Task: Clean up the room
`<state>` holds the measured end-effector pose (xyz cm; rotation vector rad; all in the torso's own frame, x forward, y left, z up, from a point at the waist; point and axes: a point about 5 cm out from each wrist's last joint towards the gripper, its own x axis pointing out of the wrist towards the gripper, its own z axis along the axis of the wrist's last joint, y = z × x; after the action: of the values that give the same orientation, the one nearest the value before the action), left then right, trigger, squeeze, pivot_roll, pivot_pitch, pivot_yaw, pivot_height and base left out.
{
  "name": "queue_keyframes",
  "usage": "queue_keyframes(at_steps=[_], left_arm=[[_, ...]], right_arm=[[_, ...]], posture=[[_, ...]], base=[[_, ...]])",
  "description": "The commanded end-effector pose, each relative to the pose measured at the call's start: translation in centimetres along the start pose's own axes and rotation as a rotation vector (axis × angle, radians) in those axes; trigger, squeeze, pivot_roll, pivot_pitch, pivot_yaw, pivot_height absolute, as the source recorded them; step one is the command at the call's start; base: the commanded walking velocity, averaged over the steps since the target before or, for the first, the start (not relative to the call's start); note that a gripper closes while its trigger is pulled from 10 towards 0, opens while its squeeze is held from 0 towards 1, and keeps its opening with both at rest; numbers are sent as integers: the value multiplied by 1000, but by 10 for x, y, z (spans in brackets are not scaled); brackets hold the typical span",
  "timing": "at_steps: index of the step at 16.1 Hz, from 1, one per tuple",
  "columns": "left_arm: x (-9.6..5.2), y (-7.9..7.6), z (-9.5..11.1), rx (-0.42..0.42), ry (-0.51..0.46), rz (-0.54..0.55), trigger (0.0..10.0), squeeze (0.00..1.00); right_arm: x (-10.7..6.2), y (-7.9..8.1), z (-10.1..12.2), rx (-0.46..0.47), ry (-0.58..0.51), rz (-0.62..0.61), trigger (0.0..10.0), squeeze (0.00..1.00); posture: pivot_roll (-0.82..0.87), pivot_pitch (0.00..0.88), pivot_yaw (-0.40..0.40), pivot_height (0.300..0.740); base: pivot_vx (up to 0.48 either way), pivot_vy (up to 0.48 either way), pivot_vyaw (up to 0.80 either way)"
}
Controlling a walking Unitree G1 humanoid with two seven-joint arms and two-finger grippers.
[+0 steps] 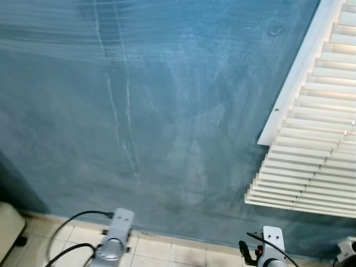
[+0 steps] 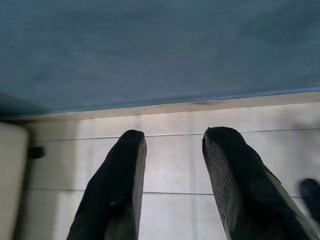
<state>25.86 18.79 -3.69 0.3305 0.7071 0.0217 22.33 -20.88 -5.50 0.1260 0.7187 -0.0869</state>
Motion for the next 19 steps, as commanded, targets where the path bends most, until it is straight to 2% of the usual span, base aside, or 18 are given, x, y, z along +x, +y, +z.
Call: queue_keyframes(at_steps=[1, 3, 4, 7, 9, 10, 19], left_arm=[[-4, 1, -18, -10, 64, 29, 10000, 0], [-10, 1, -39, 29, 138, 60, 10000, 0], [-13, 0, -49, 23, 166, 76, 10000, 0], [-17, -6, -57, -19, 147, 66, 10000, 0], [-17, -10, -55, -110, 129, 43, 10000, 0], [-17, -11, -53, -117, 132, 46, 10000, 0], [-17, -11, -53, -117, 132, 46, 10000, 0]], right_arm=[[-1, 2, -4, 12, 9, 15, 10000, 0], [-1, 9, -10, -20, 36, 52, 10000, 0], [-2, 15, -16, -28, 72, 96, 10000, 0], [-3, 26, -22, -60, 109, 166, 10000, 0], [-1, 29, -16, -65, 88, 171, 10000, 0], [0, 30, -16, -88, 101, 177, 10000, 0], [0, 30, -16, -88, 101, 177, 10000, 0]], posture=[[-45, 0, 3, 740], [-36, 0, 8, 740], [-24, 0, 10, 740], [7, 0, 4, 740], [14, 0, -10, 740], [13, 0, -12, 740], [13, 0, -12, 740]], base=[[0, 0, 0], [0, 0, 0], [0, 0, 0], [0, 0, 0], [0, 0, 0], [0, 0, 0], [0, 0, 0]])
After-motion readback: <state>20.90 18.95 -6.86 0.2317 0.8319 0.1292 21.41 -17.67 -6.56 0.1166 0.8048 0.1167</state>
